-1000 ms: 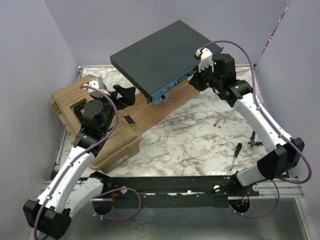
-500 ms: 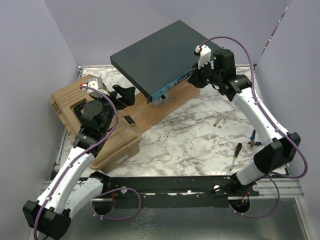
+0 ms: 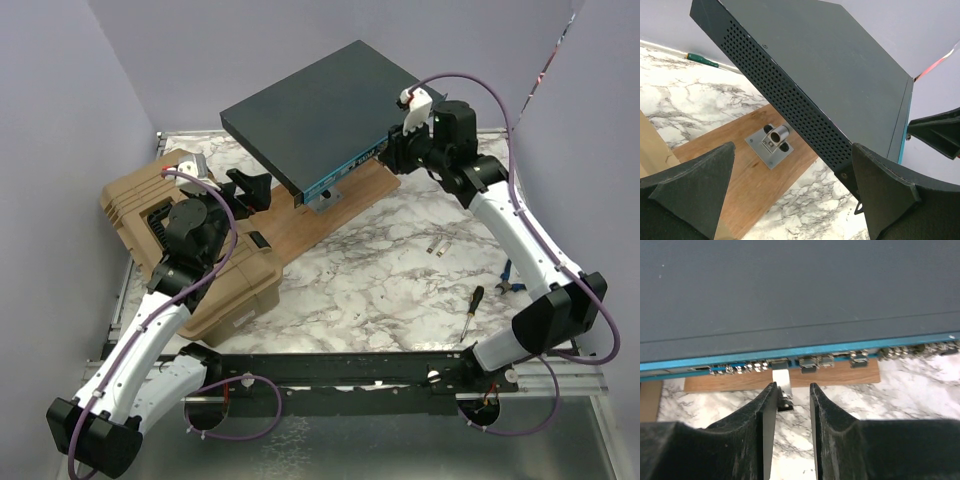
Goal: Insert the plug into the switch port
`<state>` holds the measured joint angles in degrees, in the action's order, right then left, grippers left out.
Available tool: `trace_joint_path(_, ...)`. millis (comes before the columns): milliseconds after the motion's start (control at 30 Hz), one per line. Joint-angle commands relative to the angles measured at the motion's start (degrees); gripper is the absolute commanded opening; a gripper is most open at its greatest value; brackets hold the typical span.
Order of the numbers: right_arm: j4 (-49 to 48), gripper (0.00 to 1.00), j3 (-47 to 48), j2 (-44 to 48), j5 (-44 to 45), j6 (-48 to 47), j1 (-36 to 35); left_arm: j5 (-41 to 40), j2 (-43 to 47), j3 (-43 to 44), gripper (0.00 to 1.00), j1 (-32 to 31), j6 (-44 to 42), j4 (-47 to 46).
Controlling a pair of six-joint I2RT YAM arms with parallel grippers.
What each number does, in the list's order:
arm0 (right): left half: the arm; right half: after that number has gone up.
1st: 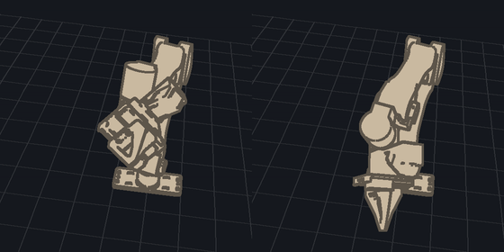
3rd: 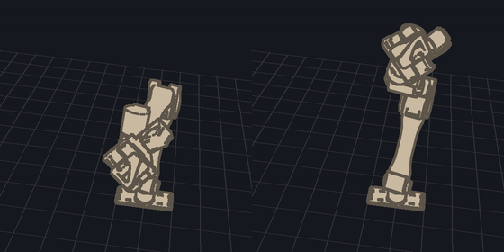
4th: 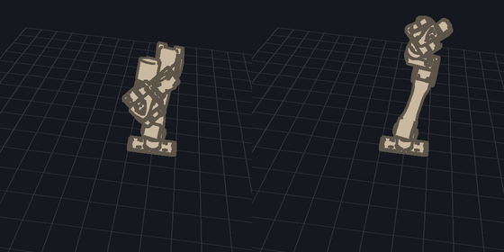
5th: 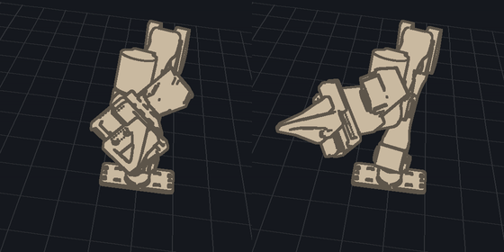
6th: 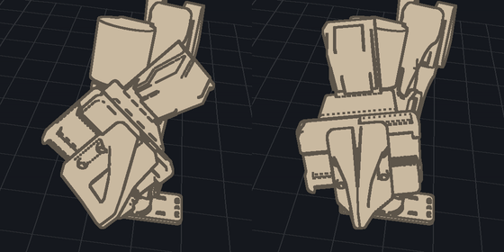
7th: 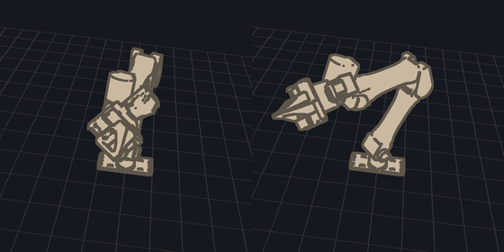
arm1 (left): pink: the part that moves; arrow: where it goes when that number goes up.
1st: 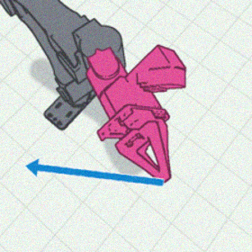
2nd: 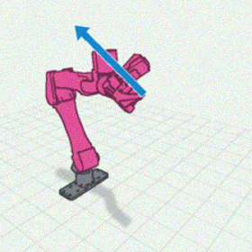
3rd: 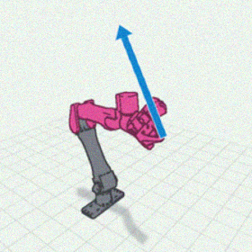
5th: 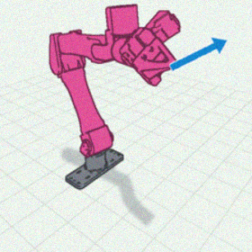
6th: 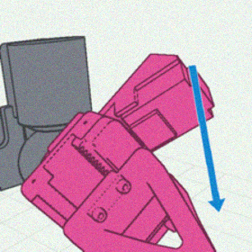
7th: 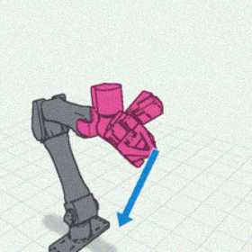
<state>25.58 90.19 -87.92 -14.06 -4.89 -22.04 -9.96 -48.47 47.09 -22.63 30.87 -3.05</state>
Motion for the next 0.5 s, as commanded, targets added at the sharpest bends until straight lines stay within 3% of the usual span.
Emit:
trace_joint_path(0, -4.3, 0.37, -3.1, 4.9, 3.0, 0.7, 1.6, -0.8, -0.5, 1.2, 0.99, -0.3, 1.6, 0.2)
trace_joint_path(267, -6.7, 0.38, -11.9, 9.8, -0.2, 2.5, 3.5, -0.6, -1.3, 0.8, 0.99, -0.3, 8.5, 0.2)
trace_joint_path(467, -8.8, 0.22, -14.7, 9.7, -3.9, 4.3, 3.5, 0.3, -2.5, 1.2, 0.99, -0.3, 12.5, 0.1)
